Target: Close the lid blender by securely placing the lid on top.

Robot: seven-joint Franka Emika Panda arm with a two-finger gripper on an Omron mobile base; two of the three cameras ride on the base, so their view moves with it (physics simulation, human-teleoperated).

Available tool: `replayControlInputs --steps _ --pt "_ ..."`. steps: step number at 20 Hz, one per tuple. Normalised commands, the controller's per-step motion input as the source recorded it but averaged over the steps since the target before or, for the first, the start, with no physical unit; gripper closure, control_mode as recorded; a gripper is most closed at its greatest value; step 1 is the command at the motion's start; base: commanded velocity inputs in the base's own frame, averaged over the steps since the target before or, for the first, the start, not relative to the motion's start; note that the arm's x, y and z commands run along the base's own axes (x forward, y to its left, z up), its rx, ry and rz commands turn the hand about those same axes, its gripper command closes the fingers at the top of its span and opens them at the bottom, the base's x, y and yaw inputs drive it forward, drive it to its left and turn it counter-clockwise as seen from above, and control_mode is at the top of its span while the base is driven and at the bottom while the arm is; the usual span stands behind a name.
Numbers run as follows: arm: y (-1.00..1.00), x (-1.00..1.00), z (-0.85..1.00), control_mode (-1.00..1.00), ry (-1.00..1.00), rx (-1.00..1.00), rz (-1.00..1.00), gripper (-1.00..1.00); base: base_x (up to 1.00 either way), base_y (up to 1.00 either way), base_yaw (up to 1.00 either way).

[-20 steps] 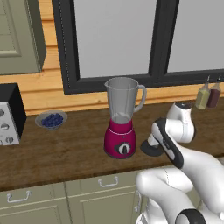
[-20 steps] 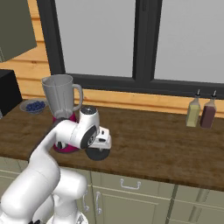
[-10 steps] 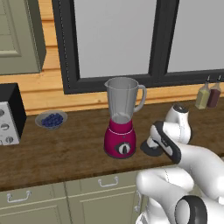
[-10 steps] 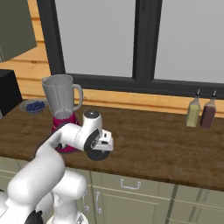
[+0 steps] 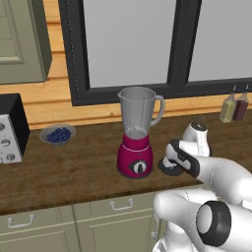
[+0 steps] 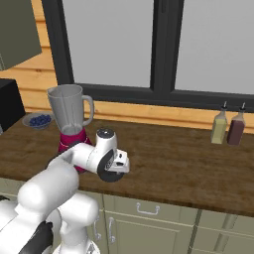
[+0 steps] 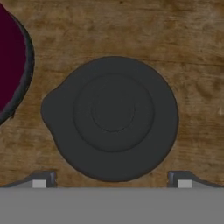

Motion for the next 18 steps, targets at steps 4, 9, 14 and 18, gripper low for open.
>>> replayControlInputs --steps 4,9,14,18 --pt "0.0 0.22 -0.17 -1.0 0.0 0.0 0.0 -1.0 0.0 0.0 0.0" --pt "0.0 0.23 -0.16 -1.0 0.0 0.0 0.0 -1.0 0.0 0.0 0.0" --pt "0.0 0.24 -0.15 -1.0 0.0 0.0 0.0 -1.0 0.0 0.0 0.0" --pt "0.0 0.22 -0.15 -1.0 0.0 0.0 0.0 -1.0 0.0 0.0 0.0"
